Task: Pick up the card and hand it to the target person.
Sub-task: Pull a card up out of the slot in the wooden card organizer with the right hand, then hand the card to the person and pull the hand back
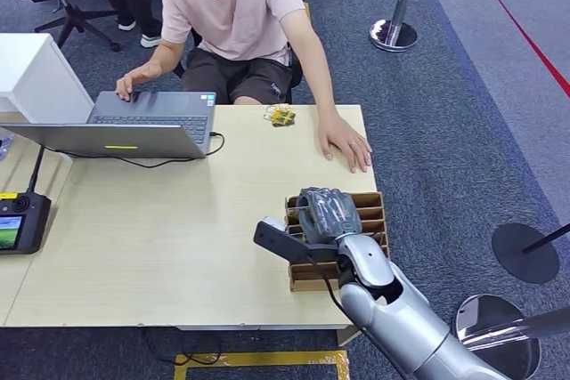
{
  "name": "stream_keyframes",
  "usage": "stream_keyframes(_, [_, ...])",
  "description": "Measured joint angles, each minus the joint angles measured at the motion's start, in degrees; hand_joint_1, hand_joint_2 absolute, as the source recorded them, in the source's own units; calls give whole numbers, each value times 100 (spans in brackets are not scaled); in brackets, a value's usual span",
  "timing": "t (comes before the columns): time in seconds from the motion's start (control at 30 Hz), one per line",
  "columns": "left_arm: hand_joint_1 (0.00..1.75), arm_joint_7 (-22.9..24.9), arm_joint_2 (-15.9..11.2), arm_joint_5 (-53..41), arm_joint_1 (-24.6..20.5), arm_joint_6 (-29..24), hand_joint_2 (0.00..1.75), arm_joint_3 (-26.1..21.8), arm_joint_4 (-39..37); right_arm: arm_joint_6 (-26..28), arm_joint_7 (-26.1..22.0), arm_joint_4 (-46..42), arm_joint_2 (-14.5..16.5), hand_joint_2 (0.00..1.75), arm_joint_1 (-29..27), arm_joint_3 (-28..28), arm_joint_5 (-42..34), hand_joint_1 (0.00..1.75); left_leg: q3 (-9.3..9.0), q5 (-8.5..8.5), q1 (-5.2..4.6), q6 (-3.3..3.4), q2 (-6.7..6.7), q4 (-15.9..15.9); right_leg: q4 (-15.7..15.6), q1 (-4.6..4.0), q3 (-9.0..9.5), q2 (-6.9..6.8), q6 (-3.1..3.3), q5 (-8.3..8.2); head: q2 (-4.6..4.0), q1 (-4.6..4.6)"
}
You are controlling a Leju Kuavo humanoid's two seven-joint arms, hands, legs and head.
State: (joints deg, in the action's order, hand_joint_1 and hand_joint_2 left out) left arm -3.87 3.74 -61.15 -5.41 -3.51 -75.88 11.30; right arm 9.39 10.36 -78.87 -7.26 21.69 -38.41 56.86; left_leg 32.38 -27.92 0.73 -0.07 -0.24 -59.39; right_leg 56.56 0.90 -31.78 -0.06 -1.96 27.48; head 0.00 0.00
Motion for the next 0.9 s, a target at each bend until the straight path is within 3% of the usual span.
stream_keyframes(0.37, [0, 3, 8, 24, -1, -9, 0, -23, 1, 114, -70, -201, -16, 175, -44, 108, -63, 159, -2, 0, 0, 0, 2, 1, -1, 0, 2, 1, 2, -1, 0, 0])
stream_keyframes(0.6, [0, -2, 52, 115, 0, -65, 0, -123, -1, 752, -702, -1709, -294, 175, -132, 920, -684, 159, 11, -2, -4, 3, -4, -9, 9, 3, -10, -5, 0, 4, 0, 0])
stream_keyframes(0.9, [0, 15, 53, 121, -29, -86, 0, -137, 2, 1843, -1636, -2364, -150, 175, -277, 1494, -1235, 159, 2, 1, -2, 1, -8, -1, -1, 1, 0, -8, 2, 1, 0, 0])
